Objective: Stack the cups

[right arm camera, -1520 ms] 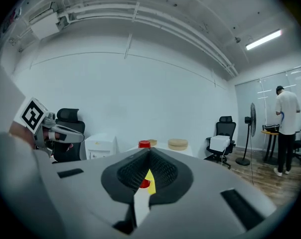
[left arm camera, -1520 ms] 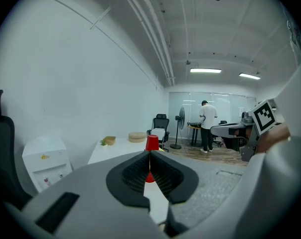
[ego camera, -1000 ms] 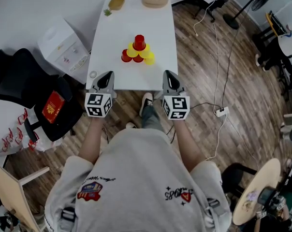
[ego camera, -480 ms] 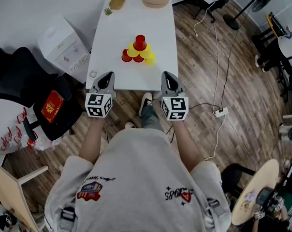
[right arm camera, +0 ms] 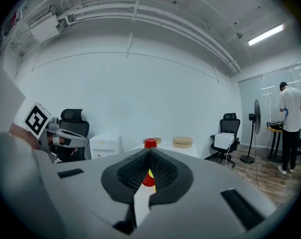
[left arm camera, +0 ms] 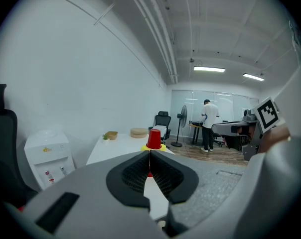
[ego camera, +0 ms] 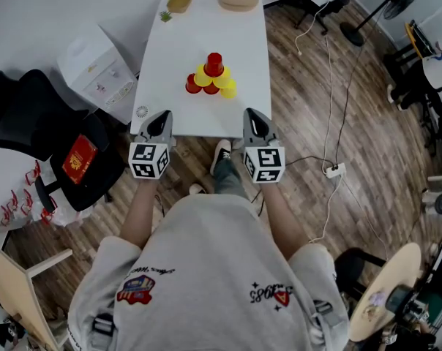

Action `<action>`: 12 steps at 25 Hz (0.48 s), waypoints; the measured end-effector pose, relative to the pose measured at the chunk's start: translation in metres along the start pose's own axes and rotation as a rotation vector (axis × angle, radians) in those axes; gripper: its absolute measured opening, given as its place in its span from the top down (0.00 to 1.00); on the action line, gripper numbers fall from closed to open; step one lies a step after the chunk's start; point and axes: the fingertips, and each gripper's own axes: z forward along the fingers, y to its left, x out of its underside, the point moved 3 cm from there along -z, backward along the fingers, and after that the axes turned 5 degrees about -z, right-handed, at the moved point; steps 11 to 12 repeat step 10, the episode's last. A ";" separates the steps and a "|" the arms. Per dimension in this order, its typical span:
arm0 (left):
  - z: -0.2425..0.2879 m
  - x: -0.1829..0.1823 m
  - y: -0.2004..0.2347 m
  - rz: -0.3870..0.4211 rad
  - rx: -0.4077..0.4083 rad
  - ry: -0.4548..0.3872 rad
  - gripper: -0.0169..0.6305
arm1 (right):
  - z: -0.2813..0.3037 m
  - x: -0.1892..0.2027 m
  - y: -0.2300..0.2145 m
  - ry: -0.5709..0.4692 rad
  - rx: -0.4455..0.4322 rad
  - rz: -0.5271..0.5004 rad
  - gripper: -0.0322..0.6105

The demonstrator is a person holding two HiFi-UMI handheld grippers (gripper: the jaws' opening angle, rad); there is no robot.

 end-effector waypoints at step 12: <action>0.006 0.000 0.006 -0.010 0.001 0.005 0.96 | 0.009 -0.001 0.002 0.011 -0.013 -0.012 0.96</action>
